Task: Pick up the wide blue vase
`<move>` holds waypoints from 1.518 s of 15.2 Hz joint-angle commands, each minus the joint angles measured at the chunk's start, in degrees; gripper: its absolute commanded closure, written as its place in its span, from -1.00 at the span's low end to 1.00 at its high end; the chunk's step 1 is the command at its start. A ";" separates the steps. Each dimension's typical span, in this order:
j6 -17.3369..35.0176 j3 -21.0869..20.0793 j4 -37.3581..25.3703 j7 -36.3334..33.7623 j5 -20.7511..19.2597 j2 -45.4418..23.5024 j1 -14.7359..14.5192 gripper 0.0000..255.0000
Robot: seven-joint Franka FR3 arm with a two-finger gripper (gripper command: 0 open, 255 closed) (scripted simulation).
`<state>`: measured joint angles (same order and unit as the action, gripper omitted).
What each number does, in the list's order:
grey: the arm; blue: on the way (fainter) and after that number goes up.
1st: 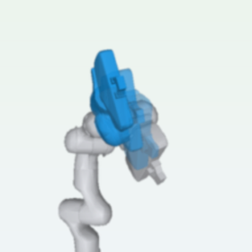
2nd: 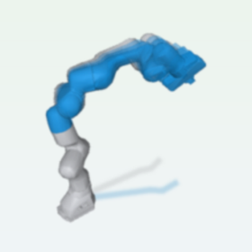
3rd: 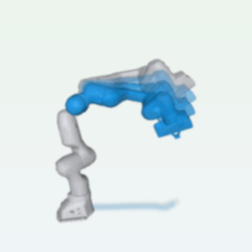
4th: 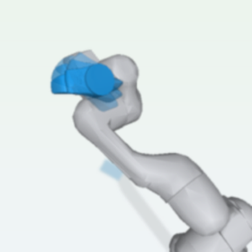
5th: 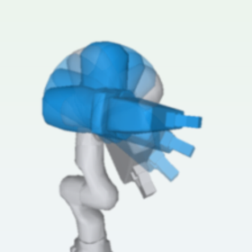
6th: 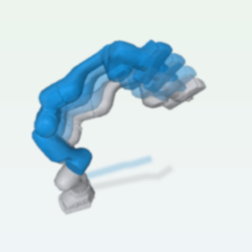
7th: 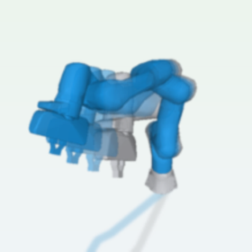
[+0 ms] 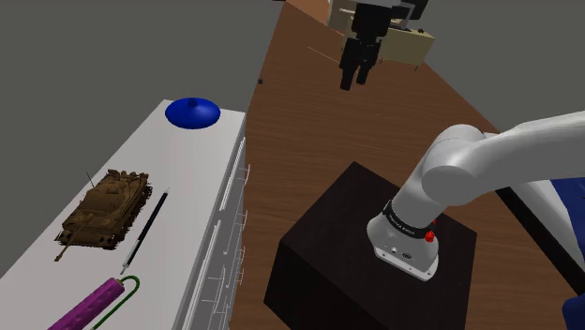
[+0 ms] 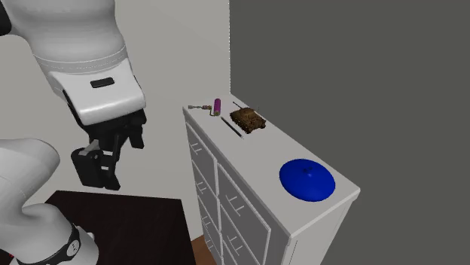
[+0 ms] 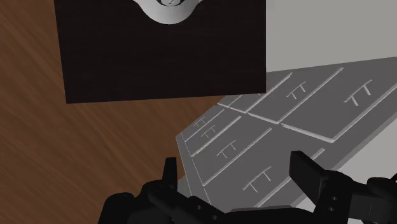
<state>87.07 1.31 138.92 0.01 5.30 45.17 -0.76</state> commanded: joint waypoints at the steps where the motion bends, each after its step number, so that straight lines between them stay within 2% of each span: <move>1: 0.00 0.00 0.00 0.00 0.00 0.00 0.00 -1.00; 12: 15.53 -6.81 -8.74 -7.79 3.14 -20.92 -1.66 -1.00; 23: 23.81 -11.36 -26.41 -16.51 0.14 -43.87 -2.79 -1.00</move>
<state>110.23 -9.75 114.53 -15.65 5.96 3.72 -3.42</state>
